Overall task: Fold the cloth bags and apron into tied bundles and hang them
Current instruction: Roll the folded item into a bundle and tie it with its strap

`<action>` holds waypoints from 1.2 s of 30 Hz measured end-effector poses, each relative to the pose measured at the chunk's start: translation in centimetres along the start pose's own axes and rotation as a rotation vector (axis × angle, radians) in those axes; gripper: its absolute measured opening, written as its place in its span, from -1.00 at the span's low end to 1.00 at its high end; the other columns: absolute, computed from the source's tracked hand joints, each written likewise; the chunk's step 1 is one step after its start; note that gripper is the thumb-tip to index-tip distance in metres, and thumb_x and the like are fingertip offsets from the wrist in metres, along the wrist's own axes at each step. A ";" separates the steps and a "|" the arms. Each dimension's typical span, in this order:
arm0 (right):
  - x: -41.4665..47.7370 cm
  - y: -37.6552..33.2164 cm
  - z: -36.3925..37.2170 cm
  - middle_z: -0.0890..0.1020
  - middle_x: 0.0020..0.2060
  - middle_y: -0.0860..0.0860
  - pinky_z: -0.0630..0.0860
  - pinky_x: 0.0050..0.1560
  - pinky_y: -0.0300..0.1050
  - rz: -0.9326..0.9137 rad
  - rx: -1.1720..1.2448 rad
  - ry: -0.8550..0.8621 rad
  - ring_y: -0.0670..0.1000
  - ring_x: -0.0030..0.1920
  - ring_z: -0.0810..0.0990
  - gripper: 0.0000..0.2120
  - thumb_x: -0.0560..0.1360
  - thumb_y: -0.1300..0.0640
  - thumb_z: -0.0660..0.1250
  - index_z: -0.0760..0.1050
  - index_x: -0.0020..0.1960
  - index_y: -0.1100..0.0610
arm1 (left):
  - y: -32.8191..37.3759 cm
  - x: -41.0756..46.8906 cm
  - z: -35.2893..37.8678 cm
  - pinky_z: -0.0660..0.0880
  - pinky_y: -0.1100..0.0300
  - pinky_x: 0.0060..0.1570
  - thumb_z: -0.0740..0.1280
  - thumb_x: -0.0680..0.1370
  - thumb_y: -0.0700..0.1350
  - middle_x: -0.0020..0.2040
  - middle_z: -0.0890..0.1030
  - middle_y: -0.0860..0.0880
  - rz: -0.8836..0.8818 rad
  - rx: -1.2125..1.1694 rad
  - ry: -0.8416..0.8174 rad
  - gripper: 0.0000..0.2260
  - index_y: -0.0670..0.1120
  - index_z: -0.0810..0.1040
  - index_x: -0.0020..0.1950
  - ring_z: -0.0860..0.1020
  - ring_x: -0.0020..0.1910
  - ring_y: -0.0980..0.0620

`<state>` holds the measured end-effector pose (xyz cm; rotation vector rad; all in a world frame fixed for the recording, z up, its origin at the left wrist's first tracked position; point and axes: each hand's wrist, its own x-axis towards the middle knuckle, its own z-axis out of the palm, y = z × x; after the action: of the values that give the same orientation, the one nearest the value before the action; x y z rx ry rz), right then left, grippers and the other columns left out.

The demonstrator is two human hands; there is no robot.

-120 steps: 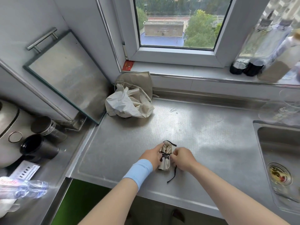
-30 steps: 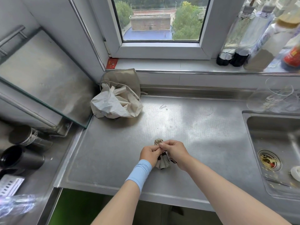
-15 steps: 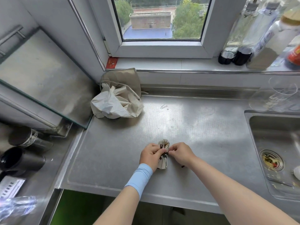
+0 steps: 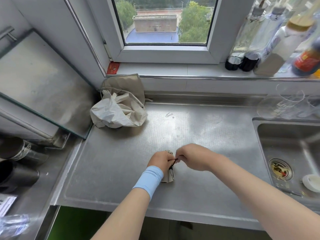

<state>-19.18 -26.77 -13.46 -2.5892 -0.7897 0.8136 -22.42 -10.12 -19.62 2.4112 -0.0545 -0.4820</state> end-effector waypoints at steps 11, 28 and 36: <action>1.8 1.7 6.1 0.67 -0.35 -0.09 0.46 -0.27 -0.26 0.231 0.413 0.133 -0.18 -0.31 0.56 -0.88 0.40 0.08 0.46 0.62 -0.31 0.03 | -2.7 -2.1 2.0 0.49 0.22 -0.22 0.48 0.43 -0.06 -0.36 0.59 0.08 -0.217 -0.572 0.176 -0.95 0.02 0.72 -0.23 0.49 -0.33 0.15; -0.1 -2.9 11.3 0.53 0.06 -0.11 0.56 -0.05 -0.04 0.003 0.428 0.549 -0.06 0.00 0.58 -0.62 0.41 0.04 0.39 0.45 0.22 -0.02 | -1.9 -2.6 -1.1 0.43 0.14 -0.19 0.15 0.52 -0.15 -0.24 0.50 0.01 -0.263 -0.349 -0.159 -0.84 -0.02 0.52 -0.11 0.45 -0.24 0.00; 0.4 -2.5 10.5 0.66 -0.16 -0.19 0.53 -0.24 -0.19 0.101 0.373 0.683 -0.13 -0.24 0.61 -0.86 0.44 0.03 0.50 0.68 -0.01 -0.13 | -2.0 -3.4 -0.3 0.31 0.30 -0.42 0.28 0.56 -0.17 -0.42 0.44 0.00 -0.396 -0.632 -0.023 -0.76 -0.08 0.49 -0.32 0.38 -0.42 0.06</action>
<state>-26.20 -23.16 -20.77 -2.3307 -0.2711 0.0495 -25.68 -7.82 -19.57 1.7889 0.5004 -0.5970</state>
